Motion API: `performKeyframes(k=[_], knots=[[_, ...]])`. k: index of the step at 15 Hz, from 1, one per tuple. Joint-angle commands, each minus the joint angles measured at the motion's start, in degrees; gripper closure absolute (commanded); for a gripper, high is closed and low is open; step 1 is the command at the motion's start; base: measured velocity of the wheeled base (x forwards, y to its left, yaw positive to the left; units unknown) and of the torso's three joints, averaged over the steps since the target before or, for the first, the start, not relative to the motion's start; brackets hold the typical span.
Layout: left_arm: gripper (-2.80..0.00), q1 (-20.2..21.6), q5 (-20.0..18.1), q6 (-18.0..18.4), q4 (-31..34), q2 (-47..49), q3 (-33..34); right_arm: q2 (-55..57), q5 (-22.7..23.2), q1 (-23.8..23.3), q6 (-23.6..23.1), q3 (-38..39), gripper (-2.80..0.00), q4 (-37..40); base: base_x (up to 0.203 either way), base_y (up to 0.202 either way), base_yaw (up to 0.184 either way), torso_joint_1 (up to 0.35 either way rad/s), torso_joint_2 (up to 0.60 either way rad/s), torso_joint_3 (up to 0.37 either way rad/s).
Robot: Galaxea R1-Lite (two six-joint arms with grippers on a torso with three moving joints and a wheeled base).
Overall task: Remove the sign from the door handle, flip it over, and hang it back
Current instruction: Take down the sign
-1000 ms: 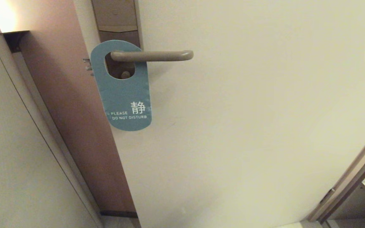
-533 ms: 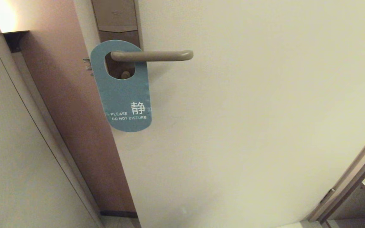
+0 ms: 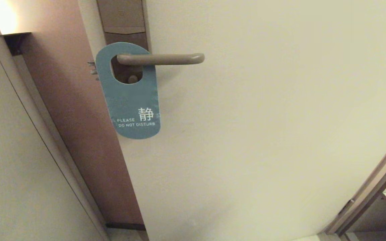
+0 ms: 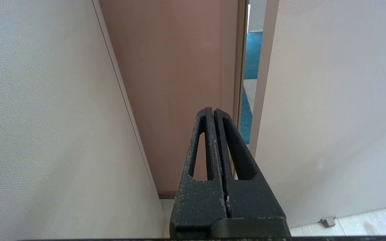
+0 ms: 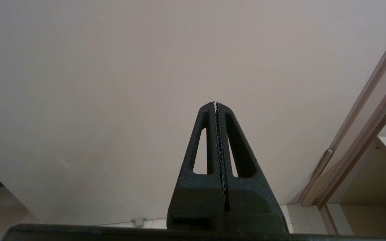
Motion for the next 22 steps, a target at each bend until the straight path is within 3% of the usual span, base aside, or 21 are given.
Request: performKeyframes(k=[1, 14, 22], knots=[[0.00, 0.0, 0.0, 0.0, 0.0, 0.1, 0.1, 0.0, 0.0, 0.0, 0.0, 0.0, 0.00, 0.0, 0.000, 0.000, 0.000, 0.000, 0.00, 0.000], [0.00, 0.0, -0.2, 0.3, -0.6, 0.1, -0.7, 0.0, 0.0, 0.0, 0.0, 0.0, 0.00, 0.0, 0.000, 0.000, 0.000, 0.000, 0.00, 0.000], [0.00, -0.3, -3.8, 0.3, 4.4, 3.5, -14.4, 0.0, 0.0, 0.0, 0.0, 0.0, 0.00, 0.0, 0.000, 0.000, 0.000, 0.000, 0.00, 0.000]])
